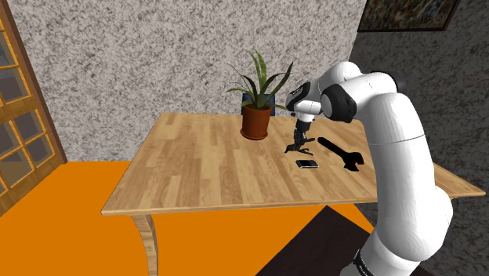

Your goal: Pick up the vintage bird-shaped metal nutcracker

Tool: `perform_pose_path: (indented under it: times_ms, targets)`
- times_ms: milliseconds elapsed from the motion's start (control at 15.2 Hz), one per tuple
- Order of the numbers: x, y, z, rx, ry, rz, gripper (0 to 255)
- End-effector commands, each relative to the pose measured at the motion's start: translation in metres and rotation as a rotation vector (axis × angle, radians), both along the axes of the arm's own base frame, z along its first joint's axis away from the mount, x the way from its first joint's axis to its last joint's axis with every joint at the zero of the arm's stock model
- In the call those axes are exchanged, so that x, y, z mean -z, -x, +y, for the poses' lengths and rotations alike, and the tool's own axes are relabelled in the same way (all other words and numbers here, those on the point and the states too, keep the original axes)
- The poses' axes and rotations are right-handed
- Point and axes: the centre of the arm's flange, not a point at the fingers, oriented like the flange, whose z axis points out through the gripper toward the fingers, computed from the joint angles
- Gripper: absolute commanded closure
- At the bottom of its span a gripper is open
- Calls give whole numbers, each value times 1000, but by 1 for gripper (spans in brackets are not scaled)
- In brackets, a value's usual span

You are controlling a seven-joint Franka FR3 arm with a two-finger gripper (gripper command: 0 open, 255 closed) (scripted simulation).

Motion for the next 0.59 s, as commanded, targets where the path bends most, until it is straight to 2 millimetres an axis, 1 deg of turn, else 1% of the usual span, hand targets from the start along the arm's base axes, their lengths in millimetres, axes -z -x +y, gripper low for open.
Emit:
perform_pose_path:
  times_ms: [0,264,528]
  targets:
    - [0,0,0,0,0,0,255]
    - [0,0,0,0,0,0,255]
    - [-21,0,0,0,0,0,255]
